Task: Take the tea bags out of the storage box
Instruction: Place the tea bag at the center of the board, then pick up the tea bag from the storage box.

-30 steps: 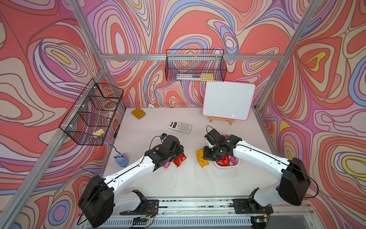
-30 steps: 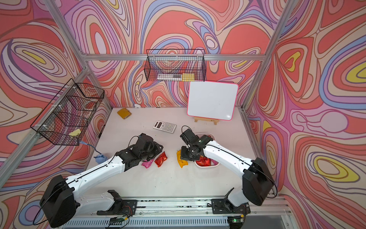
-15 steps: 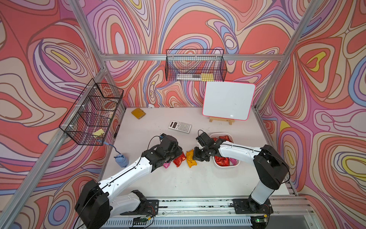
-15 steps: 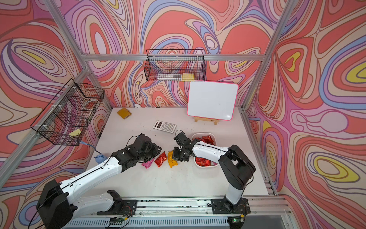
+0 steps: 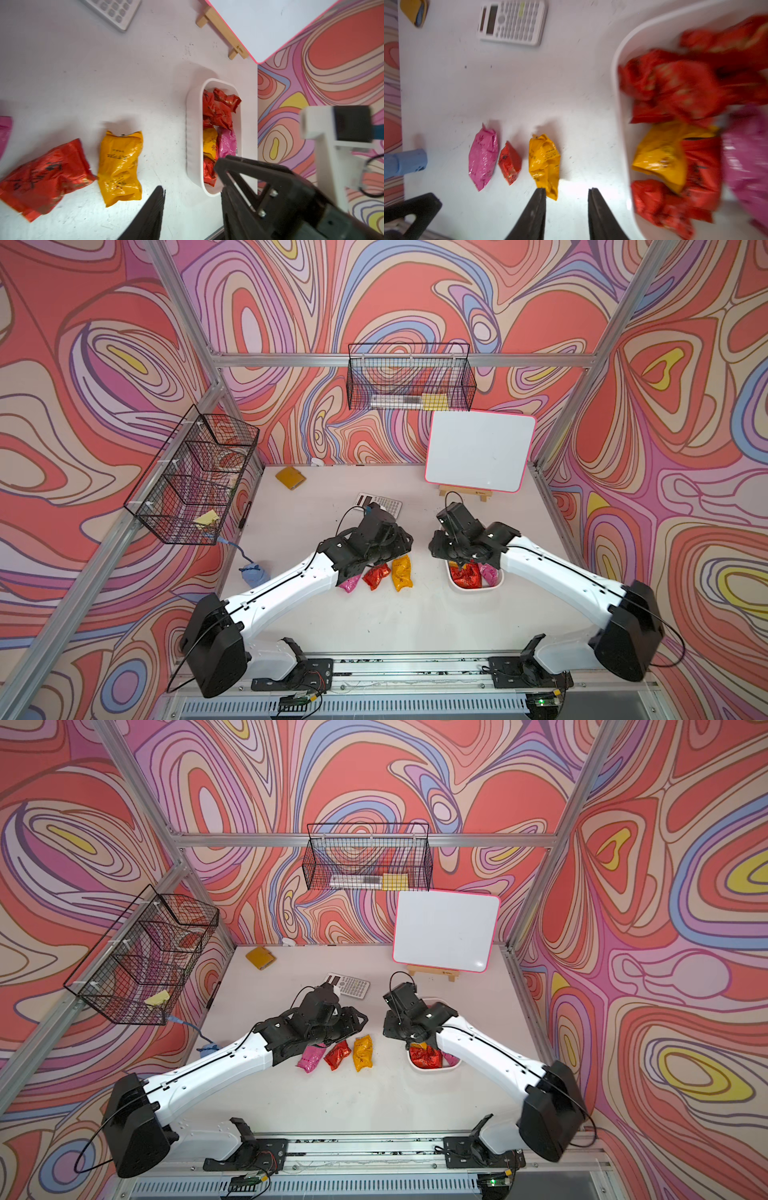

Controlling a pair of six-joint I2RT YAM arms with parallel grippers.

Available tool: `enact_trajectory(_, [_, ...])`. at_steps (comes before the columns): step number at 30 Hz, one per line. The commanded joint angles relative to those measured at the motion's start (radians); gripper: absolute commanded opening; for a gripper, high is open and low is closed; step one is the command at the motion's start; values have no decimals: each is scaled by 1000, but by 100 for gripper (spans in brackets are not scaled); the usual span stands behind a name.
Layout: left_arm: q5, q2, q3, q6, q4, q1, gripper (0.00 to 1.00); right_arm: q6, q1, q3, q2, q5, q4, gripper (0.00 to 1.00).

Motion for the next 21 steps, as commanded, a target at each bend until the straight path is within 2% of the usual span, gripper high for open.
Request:
enact_trajectory(1, [51, 121, 91, 51, 53, -59, 51, -18, -3, 22, -135, 347, -216, 36])
enact_trajectory(5, [99, 306, 283, 93, 22, -119, 52, -8, -4, 47, -252, 470, -331, 37])
enact_trajectory(11, [101, 548, 567, 108, -144, -164, 56, 66, -4, 27, -374, 527, -410, 37])
enact_trajectory(16, [46, 649, 635, -3, -205, -164, 61, 100, -4, 22, -418, 537, -440, 37])
enact_trajectory(21, [-24, 699, 679, -47, -211, -165, 74, 114, -4, 24, -421, 530, -462, 38])
